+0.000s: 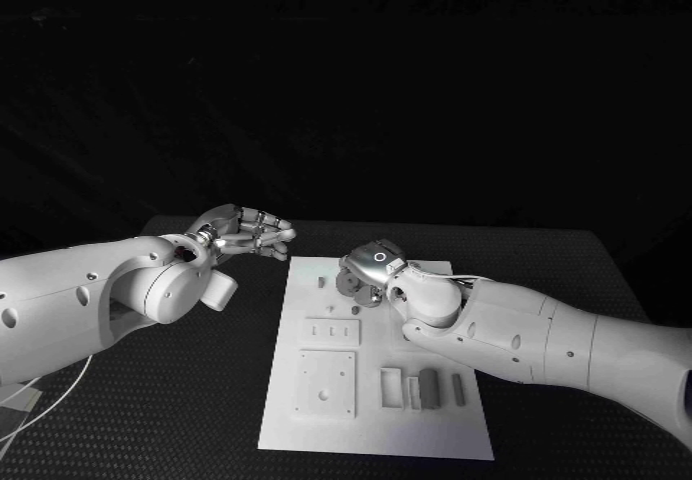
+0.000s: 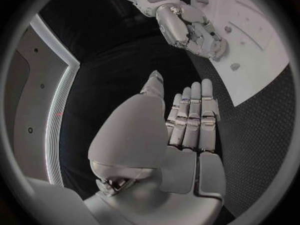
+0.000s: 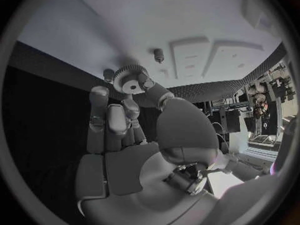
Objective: Assemble the parts on the task board
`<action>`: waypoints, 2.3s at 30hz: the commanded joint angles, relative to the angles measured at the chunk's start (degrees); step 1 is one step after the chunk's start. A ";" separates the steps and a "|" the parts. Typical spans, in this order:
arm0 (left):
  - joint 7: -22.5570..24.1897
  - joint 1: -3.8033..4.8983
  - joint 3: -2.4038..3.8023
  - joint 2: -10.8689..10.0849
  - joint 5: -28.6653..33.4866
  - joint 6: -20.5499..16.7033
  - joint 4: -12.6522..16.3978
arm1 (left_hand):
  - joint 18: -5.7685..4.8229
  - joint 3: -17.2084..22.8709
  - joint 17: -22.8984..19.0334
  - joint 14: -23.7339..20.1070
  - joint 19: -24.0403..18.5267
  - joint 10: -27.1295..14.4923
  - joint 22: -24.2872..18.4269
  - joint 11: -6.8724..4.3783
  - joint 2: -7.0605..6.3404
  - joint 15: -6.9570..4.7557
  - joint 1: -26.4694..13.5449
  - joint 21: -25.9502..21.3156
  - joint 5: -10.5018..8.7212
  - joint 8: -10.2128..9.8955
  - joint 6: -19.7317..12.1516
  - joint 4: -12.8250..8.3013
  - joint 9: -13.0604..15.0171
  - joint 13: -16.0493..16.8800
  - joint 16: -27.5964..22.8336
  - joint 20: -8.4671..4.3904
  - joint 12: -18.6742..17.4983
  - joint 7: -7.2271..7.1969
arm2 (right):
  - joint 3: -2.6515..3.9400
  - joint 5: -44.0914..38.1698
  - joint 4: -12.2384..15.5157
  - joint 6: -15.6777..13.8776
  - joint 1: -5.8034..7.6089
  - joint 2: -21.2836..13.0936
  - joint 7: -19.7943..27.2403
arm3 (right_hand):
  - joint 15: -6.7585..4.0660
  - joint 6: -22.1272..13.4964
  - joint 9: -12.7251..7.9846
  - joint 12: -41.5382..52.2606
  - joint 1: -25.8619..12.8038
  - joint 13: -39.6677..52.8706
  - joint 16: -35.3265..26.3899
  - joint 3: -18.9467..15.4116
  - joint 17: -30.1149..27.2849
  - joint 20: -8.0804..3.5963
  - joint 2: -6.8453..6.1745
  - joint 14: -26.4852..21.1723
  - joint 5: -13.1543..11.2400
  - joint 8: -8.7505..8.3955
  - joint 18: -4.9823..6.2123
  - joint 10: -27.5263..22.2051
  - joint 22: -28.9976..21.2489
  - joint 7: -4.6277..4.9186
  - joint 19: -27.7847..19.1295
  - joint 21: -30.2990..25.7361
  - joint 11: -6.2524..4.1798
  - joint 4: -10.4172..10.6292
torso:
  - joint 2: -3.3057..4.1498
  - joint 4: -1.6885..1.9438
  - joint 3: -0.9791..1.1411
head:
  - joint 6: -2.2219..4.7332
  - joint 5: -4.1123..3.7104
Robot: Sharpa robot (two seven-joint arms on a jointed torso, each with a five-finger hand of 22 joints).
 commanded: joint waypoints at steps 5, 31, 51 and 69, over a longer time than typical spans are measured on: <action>0.30 0.07 0.04 0.17 -0.15 0.75 0.14 | 0.94 0.29 0.12 -0.31 -0.31 -0.19 0.07 0.24 -0.03 -0.02 -0.07 -0.25 -0.22 -0.20 0.04 0.02 -0.08 0.07 -0.38 0.11 -0.23 1.88 | 0.01 -1.06 -0.73 0.19 -0.02 0.19 -0.89 | -0.26 5.77 0.94 -0.29 -0.02 -0.12 0.13 0.23 0.01 -0.37 -0.02 0.24 0.19 -0.09 3.38 0.23 0.93 1.39 -0.04 0.18 -0.22 0.08 | 0.00 -0.06 0.00 | -0.15 0.19; 0.13 0.10 0.05 0.65 -0.15 0.99 -0.14 | 0.94 0.32 0.22 -0.32 -0.33 -0.20 0.09 0.24 -0.04 -0.01 -0.12 -0.31 -0.22 -0.22 0.05 0.02 -0.10 0.12 -0.49 0.13 -0.25 1.88 | 0.01 0.26 -2.29 0.52 -0.03 2.03 -0.34 | -0.27 5.79 0.93 -0.33 0.02 -0.26 0.11 0.33 -0.08 -0.39 -0.06 0.21 0.18 -0.19 3.38 0.28 0.90 1.39 -0.03 0.12 -0.23 0.06 | 0.00 -0.09 -0.05 | -0.34 -0.10; 0.10 0.10 0.05 0.55 -0.16 0.98 -0.05 | 0.95 0.34 0.29 -0.32 -0.35 -0.20 0.11 0.24 -0.04 0.00 -0.12 -0.35 -0.22 -0.23 0.05 0.01 -0.11 0.16 -0.57 0.14 -0.26 1.88 | -0.09 1.66 -5.67 1.47 -0.73 3.06 -0.08 | -0.21 5.65 0.88 -0.38 -0.48 -0.47 0.04 0.21 -0.38 -0.34 -0.66 0.11 0.18 -0.47 3.38 0.30 0.87 1.47 0.00 0.02 -0.16 0.14 | -0.01 -0.19 0.02 | -0.61 0.16; 0.08 0.10 0.05 0.54 -0.20 0.99 -0.10 | 0.96 0.36 0.35 -0.32 -0.35 -0.22 0.12 0.25 -0.06 0.01 -0.13 -0.38 -0.22 -0.25 0.05 0.01 -0.12 0.19 -0.63 0.15 -0.27 1.89 | -0.11 5.04 -6.03 0.37 -0.76 2.78 1.07 | 1.18 0.33 -0.59 -0.57 -1.69 -0.99 -0.13 0.30 -0.94 -0.24 -3.10 0.02 0.18 -3.93 3.38 -0.03 0.73 3.10 0.20 -0.33 1.41 0.62 | 0.01 -0.20 0.09 | -0.66 0.25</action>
